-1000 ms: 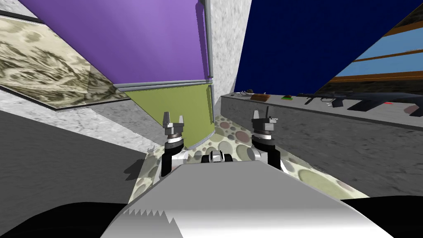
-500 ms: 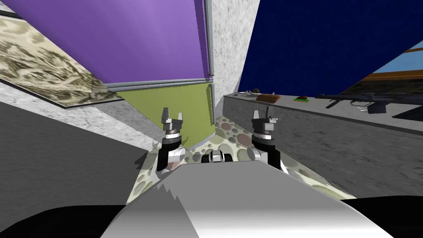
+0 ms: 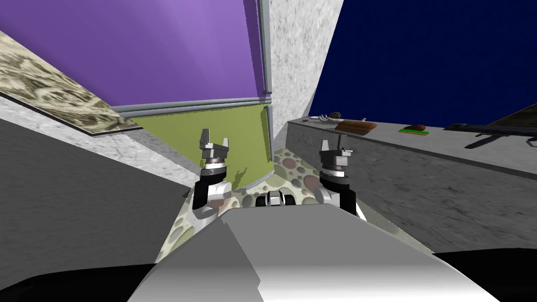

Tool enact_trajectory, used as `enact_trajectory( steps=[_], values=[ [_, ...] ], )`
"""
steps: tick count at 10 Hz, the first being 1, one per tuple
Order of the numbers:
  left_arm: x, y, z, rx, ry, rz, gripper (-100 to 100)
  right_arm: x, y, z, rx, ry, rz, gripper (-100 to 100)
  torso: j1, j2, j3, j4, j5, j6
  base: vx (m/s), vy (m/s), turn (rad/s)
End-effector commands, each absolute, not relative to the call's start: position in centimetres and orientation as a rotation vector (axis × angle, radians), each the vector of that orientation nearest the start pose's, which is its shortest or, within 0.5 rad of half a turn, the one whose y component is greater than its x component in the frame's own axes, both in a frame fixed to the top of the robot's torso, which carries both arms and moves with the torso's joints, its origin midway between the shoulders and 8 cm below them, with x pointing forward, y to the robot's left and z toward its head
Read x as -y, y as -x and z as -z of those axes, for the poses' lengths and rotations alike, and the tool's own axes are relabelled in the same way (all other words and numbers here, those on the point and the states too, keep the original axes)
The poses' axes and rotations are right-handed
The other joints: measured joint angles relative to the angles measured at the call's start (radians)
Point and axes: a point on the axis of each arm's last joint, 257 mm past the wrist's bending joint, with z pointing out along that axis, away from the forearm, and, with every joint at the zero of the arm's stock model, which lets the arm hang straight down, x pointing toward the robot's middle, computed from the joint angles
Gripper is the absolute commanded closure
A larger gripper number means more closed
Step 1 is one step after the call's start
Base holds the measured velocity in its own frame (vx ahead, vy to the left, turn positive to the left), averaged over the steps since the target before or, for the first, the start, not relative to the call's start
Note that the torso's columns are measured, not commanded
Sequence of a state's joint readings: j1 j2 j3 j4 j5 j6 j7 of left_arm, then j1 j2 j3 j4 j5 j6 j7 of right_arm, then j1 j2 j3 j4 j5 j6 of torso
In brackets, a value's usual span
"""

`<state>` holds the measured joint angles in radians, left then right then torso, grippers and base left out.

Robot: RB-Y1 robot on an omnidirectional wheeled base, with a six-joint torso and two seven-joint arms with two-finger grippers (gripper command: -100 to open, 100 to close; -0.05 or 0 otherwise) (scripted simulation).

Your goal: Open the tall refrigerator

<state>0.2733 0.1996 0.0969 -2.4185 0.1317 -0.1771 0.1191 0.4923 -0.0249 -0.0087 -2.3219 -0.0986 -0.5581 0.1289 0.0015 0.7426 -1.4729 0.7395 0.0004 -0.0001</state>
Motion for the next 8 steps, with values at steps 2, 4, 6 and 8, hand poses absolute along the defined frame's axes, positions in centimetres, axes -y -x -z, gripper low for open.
enact_trajectory(
  steps=[2, 4, 6, 8],
  values=[
    [-28.4, -38.1, -12.7, -0.653, 0.615, 1.489, -100, 28.7, -32.3, -5.6, -0.526, -0.571, -1.261, 0, -0.004, -0.008, -0.005, -0.003, -0.001, 0.0, 0.177, -0.162, 0.182],
    [-28.8, -38.4, -13.6, -0.646, 0.621, 1.494, -100, 28.7, -32.3, -5.6, -0.526, -0.571, -1.261, 0, -0.001, -0.004, -0.003, -0.001, 0.0, 0.0, 0.123, -0.126, 0.105],
    [-29.6, -38.7, -15.7, -0.619, 0.623, 1.511, -100, 28.7, -32.3, -5.6, -0.526, -0.571, -1.261, 0, 0.001, -0.001, -0.001, 0.0, 0.0, 0.0, 0.108, -0.142, 0.191],
    [-30.1, -39.0, -16.5, -0.616, 0.638, 1.518, -100, 28.7, -32.3, -5.6, -0.526, -0.571, -1.261, 0, -0.002, -0.006, -0.004, -0.002, -0.001, 0.001, 0.142, -0.142, 0.143]
  ],
)
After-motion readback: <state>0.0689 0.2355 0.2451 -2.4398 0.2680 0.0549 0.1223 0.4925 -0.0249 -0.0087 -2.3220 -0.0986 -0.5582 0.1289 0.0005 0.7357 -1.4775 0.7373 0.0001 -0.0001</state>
